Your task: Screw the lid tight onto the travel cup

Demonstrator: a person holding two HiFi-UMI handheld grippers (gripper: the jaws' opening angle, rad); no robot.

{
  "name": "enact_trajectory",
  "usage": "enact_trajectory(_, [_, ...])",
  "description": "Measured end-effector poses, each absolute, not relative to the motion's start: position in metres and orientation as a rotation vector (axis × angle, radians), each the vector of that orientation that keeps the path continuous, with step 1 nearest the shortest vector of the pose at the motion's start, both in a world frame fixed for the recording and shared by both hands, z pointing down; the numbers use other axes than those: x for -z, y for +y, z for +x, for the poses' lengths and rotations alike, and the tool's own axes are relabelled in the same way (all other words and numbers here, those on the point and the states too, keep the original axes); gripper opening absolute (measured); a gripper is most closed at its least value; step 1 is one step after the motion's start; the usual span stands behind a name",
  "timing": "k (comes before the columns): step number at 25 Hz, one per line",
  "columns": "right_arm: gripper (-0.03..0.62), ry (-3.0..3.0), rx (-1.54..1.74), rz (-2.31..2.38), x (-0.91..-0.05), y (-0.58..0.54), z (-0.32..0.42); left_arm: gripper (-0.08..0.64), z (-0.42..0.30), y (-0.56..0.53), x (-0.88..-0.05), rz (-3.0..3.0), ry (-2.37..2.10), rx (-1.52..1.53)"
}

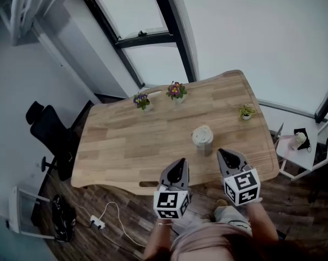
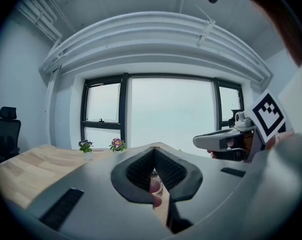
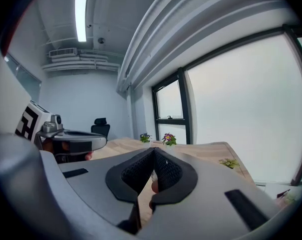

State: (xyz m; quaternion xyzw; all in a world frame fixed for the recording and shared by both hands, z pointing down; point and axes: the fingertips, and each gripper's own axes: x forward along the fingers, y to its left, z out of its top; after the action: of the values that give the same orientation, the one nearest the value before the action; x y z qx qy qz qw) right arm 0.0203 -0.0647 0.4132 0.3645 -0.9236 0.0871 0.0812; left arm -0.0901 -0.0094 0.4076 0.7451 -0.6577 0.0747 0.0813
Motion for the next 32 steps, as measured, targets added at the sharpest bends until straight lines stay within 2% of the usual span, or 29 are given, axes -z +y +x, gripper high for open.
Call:
enact_trajectory(16, [0.0, -2.773, -0.149, 1.209, -0.361, -0.02, 0.015, 0.002, -0.103, 0.031, -0.349, 2.318, -1.991, -0.156])
enact_trajectory(32, [0.0, -2.736, -0.109, 1.284, -0.349, 0.017, 0.016, 0.002, -0.107, 0.064, -0.351, 2.356, -1.942, -0.148])
